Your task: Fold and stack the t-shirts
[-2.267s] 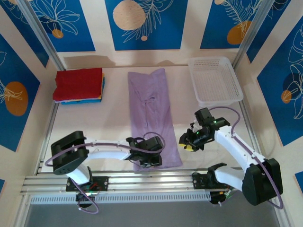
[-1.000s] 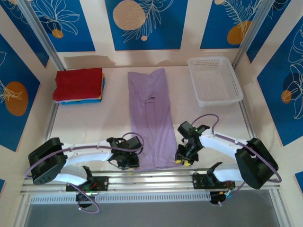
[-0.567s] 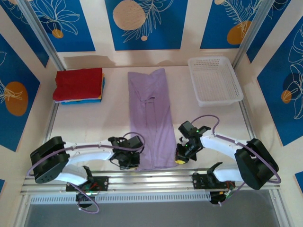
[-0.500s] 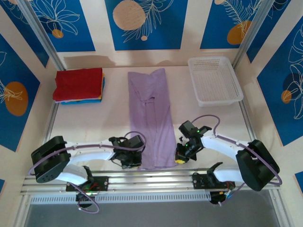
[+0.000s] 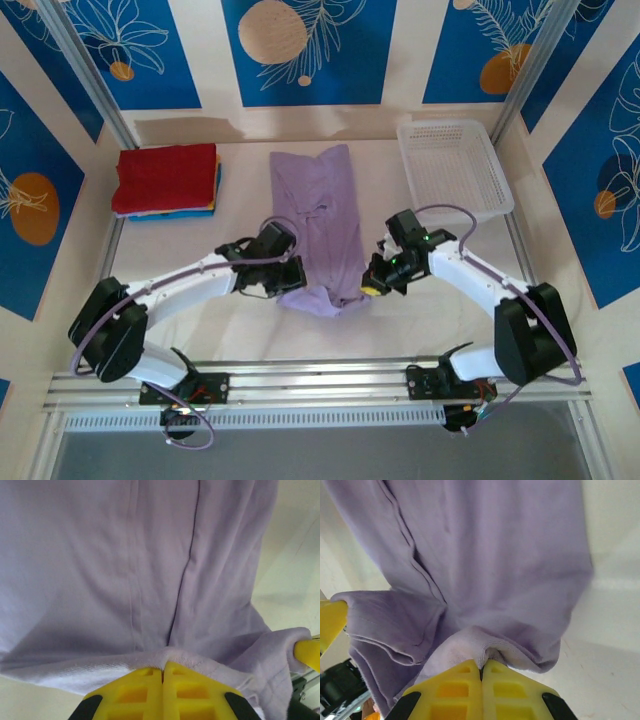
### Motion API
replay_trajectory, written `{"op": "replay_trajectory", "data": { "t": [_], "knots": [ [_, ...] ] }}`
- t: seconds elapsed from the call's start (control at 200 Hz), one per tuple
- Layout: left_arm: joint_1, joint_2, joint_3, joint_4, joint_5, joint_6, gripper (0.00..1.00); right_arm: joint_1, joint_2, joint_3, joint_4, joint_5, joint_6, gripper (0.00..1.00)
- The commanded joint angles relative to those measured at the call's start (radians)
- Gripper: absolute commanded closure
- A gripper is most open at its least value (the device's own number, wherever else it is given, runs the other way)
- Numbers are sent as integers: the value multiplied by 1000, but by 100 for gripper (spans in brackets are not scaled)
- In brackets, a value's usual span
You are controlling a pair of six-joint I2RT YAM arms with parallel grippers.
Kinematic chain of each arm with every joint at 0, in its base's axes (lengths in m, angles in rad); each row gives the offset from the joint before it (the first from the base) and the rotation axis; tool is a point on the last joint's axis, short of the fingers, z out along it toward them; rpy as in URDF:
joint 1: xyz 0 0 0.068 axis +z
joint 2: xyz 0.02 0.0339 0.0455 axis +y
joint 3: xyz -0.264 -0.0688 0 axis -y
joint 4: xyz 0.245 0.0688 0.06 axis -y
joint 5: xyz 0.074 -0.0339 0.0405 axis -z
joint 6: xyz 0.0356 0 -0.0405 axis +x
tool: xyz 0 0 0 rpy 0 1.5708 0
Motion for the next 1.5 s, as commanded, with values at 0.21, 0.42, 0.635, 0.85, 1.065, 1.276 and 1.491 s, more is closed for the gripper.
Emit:
{"op": "replay_trajectory", "data": {
  "t": [0.21, 0.42, 0.635, 0.85, 1.065, 1.276, 1.491],
  "knots": [
    [194, 148, 189, -99, 48, 211, 100, -114, 279, 301, 5, -40, -109, 100],
    [280, 280, 345, -168, 54, 296, 100, -145, 489, 521, -54, -64, -167, 100],
    [348, 362, 424, -181, 77, 328, 100, -167, 612, 655, -83, -73, -183, 100],
    [382, 430, 476, -169, 119, 348, 100, -181, 661, 718, -89, -76, -191, 100],
    [415, 469, 510, -128, 173, 339, 100, -194, 695, 767, -93, -75, -202, 100],
    [435, 516, 552, -102, 217, 331, 100, -212, 761, 840, -109, -100, -212, 100],
    [475, 538, 605, -105, 219, 336, 76, -236, 798, 926, -153, -145, -249, 41]
  ]
}}
